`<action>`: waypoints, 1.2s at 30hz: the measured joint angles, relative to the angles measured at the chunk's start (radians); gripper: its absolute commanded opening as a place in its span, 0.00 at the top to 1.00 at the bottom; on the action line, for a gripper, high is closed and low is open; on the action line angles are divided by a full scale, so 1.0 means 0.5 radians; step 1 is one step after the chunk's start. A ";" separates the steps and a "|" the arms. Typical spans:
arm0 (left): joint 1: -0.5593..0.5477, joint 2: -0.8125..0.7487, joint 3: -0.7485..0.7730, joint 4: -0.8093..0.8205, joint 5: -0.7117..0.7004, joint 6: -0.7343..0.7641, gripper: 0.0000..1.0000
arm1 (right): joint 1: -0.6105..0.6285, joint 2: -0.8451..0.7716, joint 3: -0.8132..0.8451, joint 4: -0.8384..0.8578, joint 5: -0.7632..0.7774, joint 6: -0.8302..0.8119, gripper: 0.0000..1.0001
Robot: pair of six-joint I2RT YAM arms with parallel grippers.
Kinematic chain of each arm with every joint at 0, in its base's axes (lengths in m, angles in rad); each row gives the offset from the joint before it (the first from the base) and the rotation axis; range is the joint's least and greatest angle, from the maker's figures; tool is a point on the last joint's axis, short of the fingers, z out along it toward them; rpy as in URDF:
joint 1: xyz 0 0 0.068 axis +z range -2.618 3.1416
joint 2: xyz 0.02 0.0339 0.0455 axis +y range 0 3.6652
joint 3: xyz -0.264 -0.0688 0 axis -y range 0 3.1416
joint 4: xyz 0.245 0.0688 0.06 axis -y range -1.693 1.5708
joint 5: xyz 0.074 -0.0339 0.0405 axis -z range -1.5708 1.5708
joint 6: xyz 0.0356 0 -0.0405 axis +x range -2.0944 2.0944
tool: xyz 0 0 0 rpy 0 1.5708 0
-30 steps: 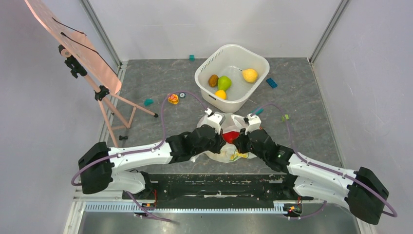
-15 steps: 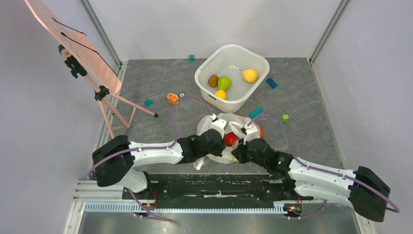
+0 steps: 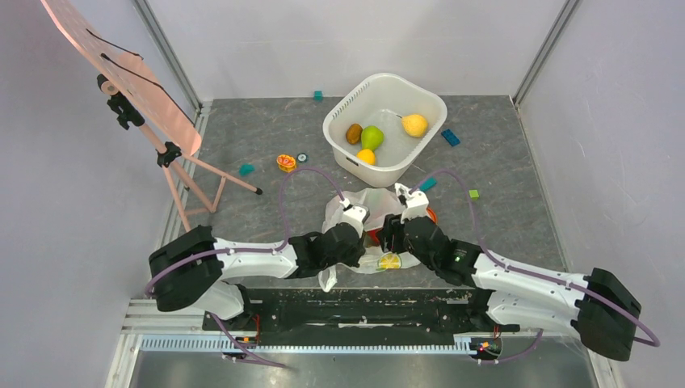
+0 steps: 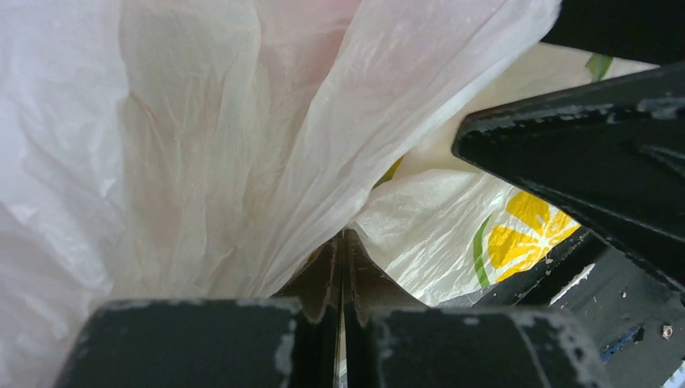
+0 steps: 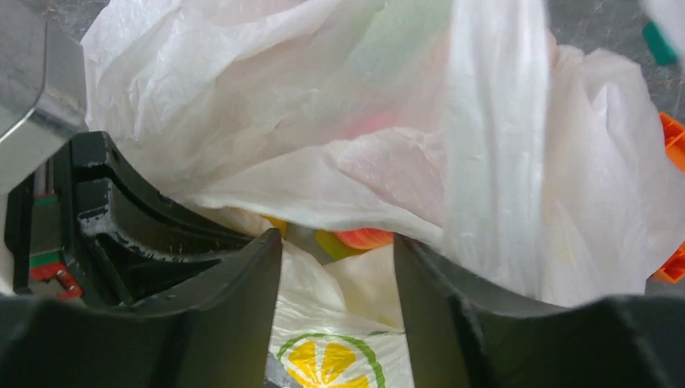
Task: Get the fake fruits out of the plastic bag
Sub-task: Adjust the plastic bag at the center of the board, then take out the fake fruit from the plastic bag.
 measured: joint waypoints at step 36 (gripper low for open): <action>-0.002 -0.121 -0.141 0.117 -0.013 -0.073 0.98 | -0.078 0.793 0.288 0.130 0.154 -0.262 0.37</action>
